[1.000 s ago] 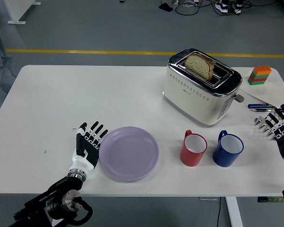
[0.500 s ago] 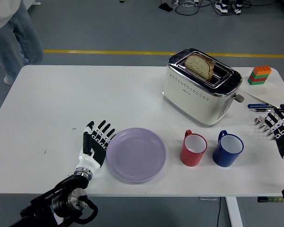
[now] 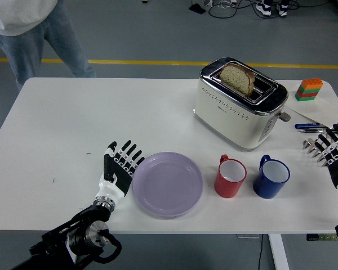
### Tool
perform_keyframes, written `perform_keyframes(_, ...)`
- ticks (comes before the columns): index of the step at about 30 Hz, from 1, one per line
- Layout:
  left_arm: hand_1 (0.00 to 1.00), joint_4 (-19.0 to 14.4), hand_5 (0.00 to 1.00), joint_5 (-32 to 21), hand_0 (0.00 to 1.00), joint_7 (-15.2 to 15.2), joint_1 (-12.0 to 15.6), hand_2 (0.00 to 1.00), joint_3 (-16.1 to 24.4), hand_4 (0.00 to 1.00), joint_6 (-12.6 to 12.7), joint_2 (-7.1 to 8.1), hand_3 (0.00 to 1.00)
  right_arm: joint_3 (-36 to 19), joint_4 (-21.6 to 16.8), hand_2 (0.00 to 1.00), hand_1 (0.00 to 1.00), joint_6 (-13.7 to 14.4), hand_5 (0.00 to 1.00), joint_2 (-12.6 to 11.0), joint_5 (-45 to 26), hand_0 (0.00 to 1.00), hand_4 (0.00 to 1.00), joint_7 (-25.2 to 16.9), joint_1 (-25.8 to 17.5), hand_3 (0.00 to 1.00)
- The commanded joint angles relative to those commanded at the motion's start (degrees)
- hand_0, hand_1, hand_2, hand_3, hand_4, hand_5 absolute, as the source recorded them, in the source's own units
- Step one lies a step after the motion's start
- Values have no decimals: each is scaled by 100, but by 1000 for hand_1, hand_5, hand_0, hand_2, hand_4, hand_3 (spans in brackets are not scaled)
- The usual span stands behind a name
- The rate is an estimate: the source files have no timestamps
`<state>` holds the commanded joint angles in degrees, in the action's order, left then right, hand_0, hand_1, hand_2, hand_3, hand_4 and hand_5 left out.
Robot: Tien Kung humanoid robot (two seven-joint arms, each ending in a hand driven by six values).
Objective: Push plate across desktop,pick up the break from the machine,place the break in the plate
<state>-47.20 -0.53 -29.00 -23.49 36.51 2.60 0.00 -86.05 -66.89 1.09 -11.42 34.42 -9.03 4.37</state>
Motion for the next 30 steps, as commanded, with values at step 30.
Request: perform_keyframes(30, 803, -800, 998, 1306, 770, 20, 440, 866, 1194, 589, 674, 263, 830, -76, -79, 847, 801, 27, 492, -73, 34, 851, 602, 10, -24, 838)
